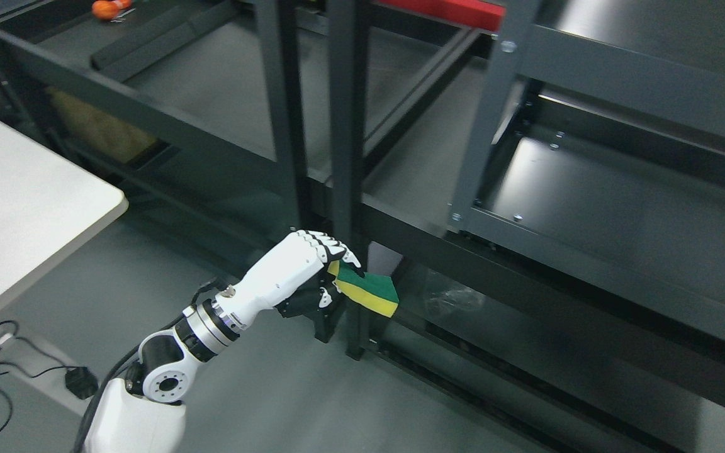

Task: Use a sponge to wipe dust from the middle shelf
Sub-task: 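Hold the sponge in the left hand while turning toward the dark shelf, then extend the left hand with sponge onto the middle shelf surface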

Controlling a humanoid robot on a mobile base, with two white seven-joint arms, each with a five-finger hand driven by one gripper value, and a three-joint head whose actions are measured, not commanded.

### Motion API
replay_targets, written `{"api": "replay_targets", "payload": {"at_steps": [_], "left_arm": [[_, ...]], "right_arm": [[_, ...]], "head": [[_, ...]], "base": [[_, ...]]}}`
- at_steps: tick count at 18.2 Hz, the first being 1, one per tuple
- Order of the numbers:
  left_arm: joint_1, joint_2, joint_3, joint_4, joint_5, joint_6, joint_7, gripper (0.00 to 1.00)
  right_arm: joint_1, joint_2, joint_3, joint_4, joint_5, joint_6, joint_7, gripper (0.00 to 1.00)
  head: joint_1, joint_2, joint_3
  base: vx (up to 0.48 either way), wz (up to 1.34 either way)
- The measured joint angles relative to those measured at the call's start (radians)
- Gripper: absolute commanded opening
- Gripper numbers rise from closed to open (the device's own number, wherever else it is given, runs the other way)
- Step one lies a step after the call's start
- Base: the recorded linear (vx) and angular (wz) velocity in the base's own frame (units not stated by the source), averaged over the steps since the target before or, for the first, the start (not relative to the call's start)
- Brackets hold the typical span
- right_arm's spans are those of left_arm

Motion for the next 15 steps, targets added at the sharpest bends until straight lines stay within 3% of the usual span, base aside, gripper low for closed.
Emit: {"api": "replay_targets", "payload": {"at_steps": [6, 10, 15], "left_arm": [[-0.094, -0.025, -0.144, -0.003, 0.0, 0.0, 0.0, 0.0], [-0.26, -0.036, -0.252, -0.003, -0.002, 0.0, 0.003, 0.0], [-0.522, -0.044, -0.326, -0.003, -0.016, 0.003, 0.009, 0.0]], "right_arm": [[0.001, 0.0, 0.0, 0.0, 0.0, 0.0, 0.0, 1.0], [0.001, 0.0, 0.0, 0.0, 0.0, 0.0, 0.0, 1.0], [-0.001, 0.0, 0.0, 0.0, 0.0, 0.0, 0.0, 1.0]], "head": [[0.0, 0.0, 0.0], [0.0, 0.0, 0.0], [0.0, -0.001, 0.0]], "base": [[-0.137, -0.94], [-0.048, -0.67], [0.041, -0.05]]}}
